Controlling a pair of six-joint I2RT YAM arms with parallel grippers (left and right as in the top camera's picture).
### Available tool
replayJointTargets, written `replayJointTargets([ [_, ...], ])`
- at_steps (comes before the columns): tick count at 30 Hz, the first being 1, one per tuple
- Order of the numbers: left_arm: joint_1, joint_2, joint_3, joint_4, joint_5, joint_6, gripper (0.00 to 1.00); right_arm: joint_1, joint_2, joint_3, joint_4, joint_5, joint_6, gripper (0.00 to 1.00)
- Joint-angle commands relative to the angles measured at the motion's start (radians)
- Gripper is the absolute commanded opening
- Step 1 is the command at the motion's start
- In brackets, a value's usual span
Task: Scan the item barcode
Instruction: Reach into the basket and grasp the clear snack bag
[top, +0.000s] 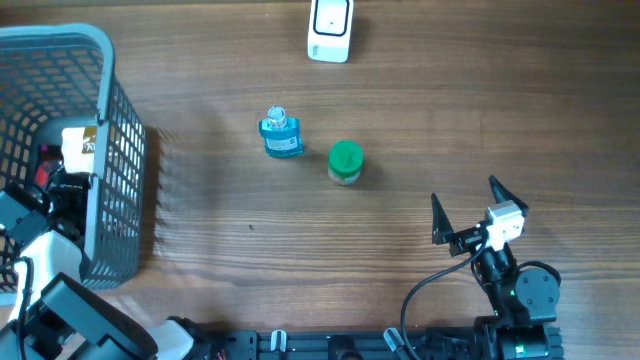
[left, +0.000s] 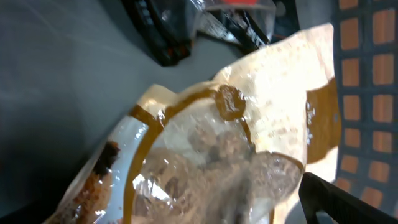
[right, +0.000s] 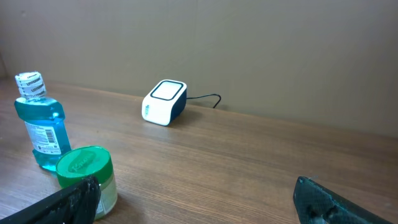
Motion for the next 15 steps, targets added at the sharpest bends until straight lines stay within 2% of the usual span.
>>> replayJointTargets([
  [1, -0.007, 0.055, -0.042, -0.035, 0.085, -0.038, 0.89, 0.002, -0.007, -0.001, 0.002, 0.006, 0.011, 1.00],
  [8, -0.007, 0.055, -0.042, -0.028, 0.085, -0.055, 0.45, 0.002, -0.007, -0.001, 0.002, 0.006, 0.010, 1.00],
  [9, -0.007, 0.055, -0.042, -0.023, 0.085, -0.061, 0.27, 0.002, -0.007, -0.001, 0.002, 0.006, 0.010, 1.00],
  [12, -0.007, 0.055, -0.042, -0.006, 0.085, -0.100, 0.04, 0.002, -0.007, -0.001, 0.002, 0.006, 0.011, 1.00],
  [15, -0.007, 0.055, -0.042, 0.012, 0.086, -0.100, 0.04, 0.002, -0.007, -0.001, 0.002, 0.006, 0.011, 1.00],
])
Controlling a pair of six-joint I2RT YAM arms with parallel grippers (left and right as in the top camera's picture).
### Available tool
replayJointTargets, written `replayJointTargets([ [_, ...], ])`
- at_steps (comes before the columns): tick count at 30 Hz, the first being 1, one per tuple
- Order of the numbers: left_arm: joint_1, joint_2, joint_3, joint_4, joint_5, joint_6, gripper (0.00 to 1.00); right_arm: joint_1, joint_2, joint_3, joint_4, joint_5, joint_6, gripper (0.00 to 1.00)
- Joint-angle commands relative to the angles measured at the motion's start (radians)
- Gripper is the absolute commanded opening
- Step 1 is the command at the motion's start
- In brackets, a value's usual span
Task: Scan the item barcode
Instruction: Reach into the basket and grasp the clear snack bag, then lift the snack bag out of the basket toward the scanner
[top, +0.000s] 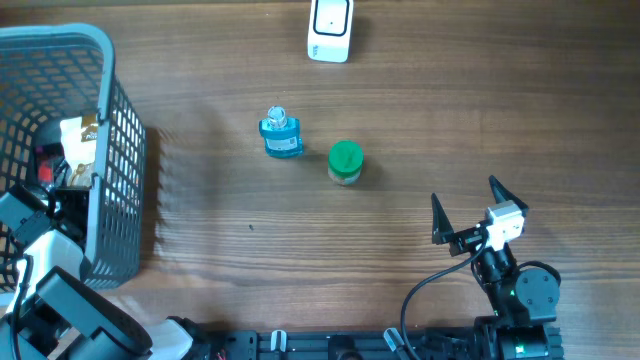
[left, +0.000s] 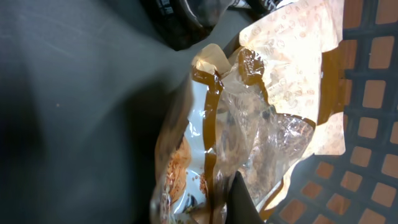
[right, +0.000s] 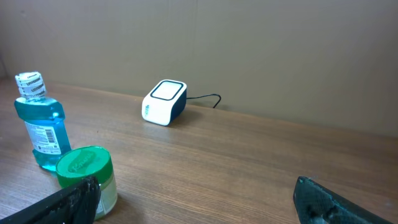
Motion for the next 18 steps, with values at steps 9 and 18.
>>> replayJointTargets([
  [9, -0.006, -0.178, -0.002, -0.011, 0.084, -0.029, 0.04, 0.002, -0.007, -0.001, 0.002, 0.006, 0.011, 1.00],
  [18, -0.006, -0.399, 0.076, -0.045, 0.082, -0.032, 0.04, 0.002, -0.007, -0.001, 0.002, 0.006, 0.010, 1.00],
])
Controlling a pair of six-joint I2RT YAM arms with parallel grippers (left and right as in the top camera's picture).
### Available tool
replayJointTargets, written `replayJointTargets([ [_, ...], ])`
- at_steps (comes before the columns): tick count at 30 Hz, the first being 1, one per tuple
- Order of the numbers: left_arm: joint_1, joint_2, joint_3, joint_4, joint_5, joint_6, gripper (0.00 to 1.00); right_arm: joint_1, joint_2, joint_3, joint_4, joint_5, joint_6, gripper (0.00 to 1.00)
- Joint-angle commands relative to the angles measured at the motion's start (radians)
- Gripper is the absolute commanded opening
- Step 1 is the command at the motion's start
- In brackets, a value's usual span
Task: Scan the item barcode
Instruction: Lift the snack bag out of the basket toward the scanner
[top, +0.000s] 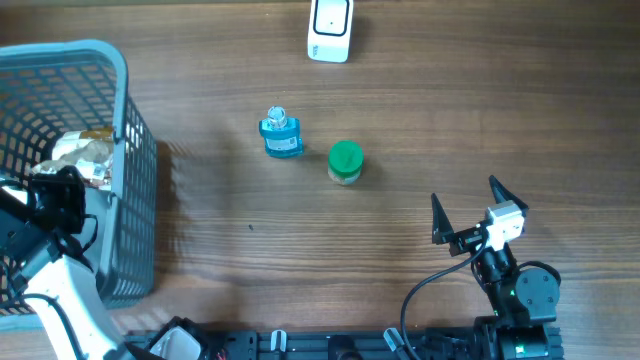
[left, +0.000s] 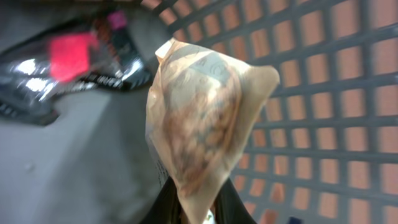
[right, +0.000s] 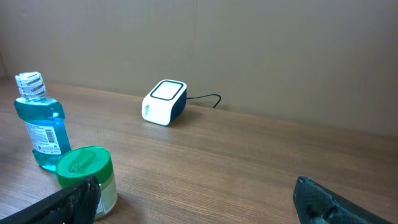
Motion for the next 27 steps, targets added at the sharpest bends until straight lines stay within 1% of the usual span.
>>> replayJointTargets([
  [1, -0.004, -0.047, 0.062, 0.008, 0.016, -0.010, 0.04, 0.002, -0.007, -0.001, 0.002, 0.006, 0.011, 1.00],
  [4, -0.005, -0.034, 0.062, 0.000, -0.026, -0.002, 0.04, 0.002, -0.007, -0.001, 0.002, 0.006, 0.011, 1.00],
  [7, -0.005, -0.008, 0.062, -0.002, -0.027, -0.002, 0.04, 0.002, -0.007, -0.001, 0.002, 0.006, 0.011, 1.00],
  [10, -0.005, -0.006, 0.062, -0.002, -0.053, -0.002, 0.04, 0.002, -0.007, -0.001, 0.002, 0.006, 0.010, 1.00],
  [15, -0.004, -0.006, 0.074, 0.009, -0.051, -0.001, 0.04, 0.002, -0.007, -0.001, 0.002, 0.006, 0.011, 1.00],
  [18, -0.004, -0.006, 0.136, 0.008, 0.003, -0.002, 0.04, 0.002, -0.007, -0.001, 0.002, 0.006, 0.011, 1.00],
  [21, -0.004, -0.006, 0.276, -0.065, 0.014, -0.001, 0.04, 0.002, -0.007, -0.001, 0.002, 0.006, 0.011, 1.00],
  [23, -0.004, -0.006, 0.381, -0.113, 0.097, -0.002, 0.04, 0.002, -0.007, -0.001, 0.002, 0.006, 0.010, 0.99],
  [25, -0.004, -0.006, 0.463, -0.117, 0.212, -0.010, 0.04, 0.002, -0.007, -0.001, 0.002, 0.006, 0.011, 1.00],
  [27, -0.004, -0.011, 0.560, -0.158, 0.269, -0.029, 0.04, 0.002, -0.007, -0.001, 0.002, 0.006, 0.010, 1.00],
])
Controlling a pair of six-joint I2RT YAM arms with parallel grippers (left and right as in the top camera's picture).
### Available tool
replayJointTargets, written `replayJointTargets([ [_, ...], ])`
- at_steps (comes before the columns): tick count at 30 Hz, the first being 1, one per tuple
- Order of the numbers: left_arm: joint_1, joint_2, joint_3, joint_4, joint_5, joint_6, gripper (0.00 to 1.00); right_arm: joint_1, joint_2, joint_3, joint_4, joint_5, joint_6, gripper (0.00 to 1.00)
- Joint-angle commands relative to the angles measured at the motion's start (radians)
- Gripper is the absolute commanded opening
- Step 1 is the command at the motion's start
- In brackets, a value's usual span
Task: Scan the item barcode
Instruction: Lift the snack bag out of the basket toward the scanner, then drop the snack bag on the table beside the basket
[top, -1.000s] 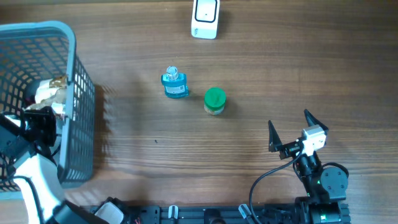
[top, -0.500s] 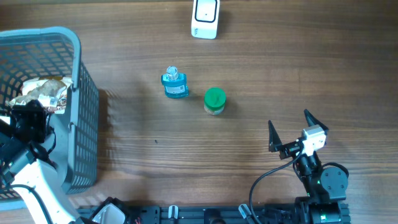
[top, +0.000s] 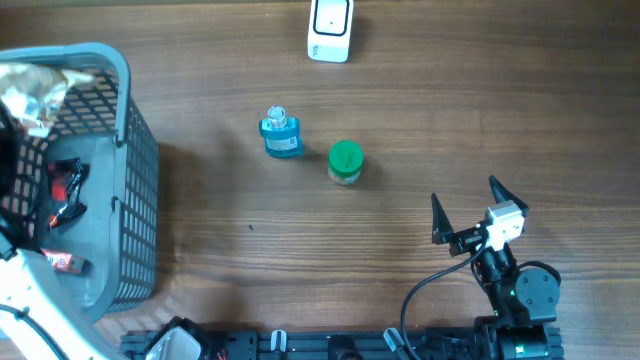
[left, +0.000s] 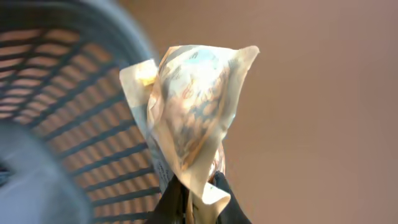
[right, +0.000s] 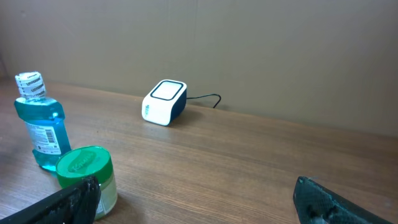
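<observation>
A crinkled tan and clear snack bag (left: 189, 106) hangs pinched by its lower edge in my left gripper (left: 198, 193), which is shut on it. The bag is above the basket rim. In the overhead view the snack bag (top: 30, 85) shows at the far left over the grey basket (top: 135, 170); the left gripper itself is hidden there. The white barcode scanner (top: 330, 30) stands at the table's far edge, also seen as the scanner (right: 165, 101) from the right wrist. My right gripper (top: 465, 215) rests open and empty near the front right.
A blue mouthwash bottle (top: 280, 133) and a green-lidded jar (top: 345, 162) stand mid-table between the basket and scanner. Dark and red wrappers (top: 65, 190) lie on the basket floor. The scanner's cable (right: 208, 98) runs off behind it.
The left gripper, still shut on the snack bag, has risen from inside the basket against its mesh wall to above the rim. The right arm has not moved.
The left gripper was first close over the snack bag lying in the basket, then had a finger beside it. By 0.9 s ago it was shut on the bag, held up inside the basket, which had shifted slightly. Now the bag is above the rim.
</observation>
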Motion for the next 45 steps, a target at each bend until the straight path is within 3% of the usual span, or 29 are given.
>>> replayJointTargets([
  [1, -0.004, -0.012, 0.151, -0.043, 0.140, -0.022, 0.04, 0.002, -0.007, -0.001, 0.002, 0.006, 0.010, 1.00],
  [8, -0.005, -0.029, 0.509, -0.209, 0.226, -0.072, 0.04, 0.002, -0.007, -0.001, 0.002, 0.006, 0.010, 1.00],
  [16, -0.034, -0.014, 0.513, -0.225, 0.377, -0.095, 0.04, 0.002, -0.007, -0.001, 0.002, 0.006, 0.010, 1.00],
  [20, -0.186, -0.013, 0.513, -0.248, 0.394, -0.051, 0.04, 0.002, -0.007, -0.001, 0.002, 0.006, 0.010, 1.00],
  [25, -0.361, 0.029, 0.513, -0.454, 0.212, 0.096, 0.04, 0.002, -0.007, -0.001, 0.002, 0.006, 0.010, 1.00],
  [31, -0.534, 0.147, 0.512, -0.633, 0.119, 0.240, 0.04, 0.002, -0.007, -0.001, 0.002, 0.006, 0.010, 1.00],
  [35, -0.636, 0.209, 0.512, -0.669, -0.013, 0.250, 0.04, 0.002, -0.007, -0.001, 0.002, 0.006, 0.010, 1.00],
  [41, -0.679, 0.219, 0.507, -0.765, -0.253, 0.252, 0.04, 0.002, -0.007, -0.001, 0.002, 0.006, 0.010, 1.00],
  [45, -0.682, 0.219, 0.443, -0.816, -0.260, 0.330, 0.04, 0.002, -0.007, -0.001, 0.002, 0.006, 0.010, 1.00],
])
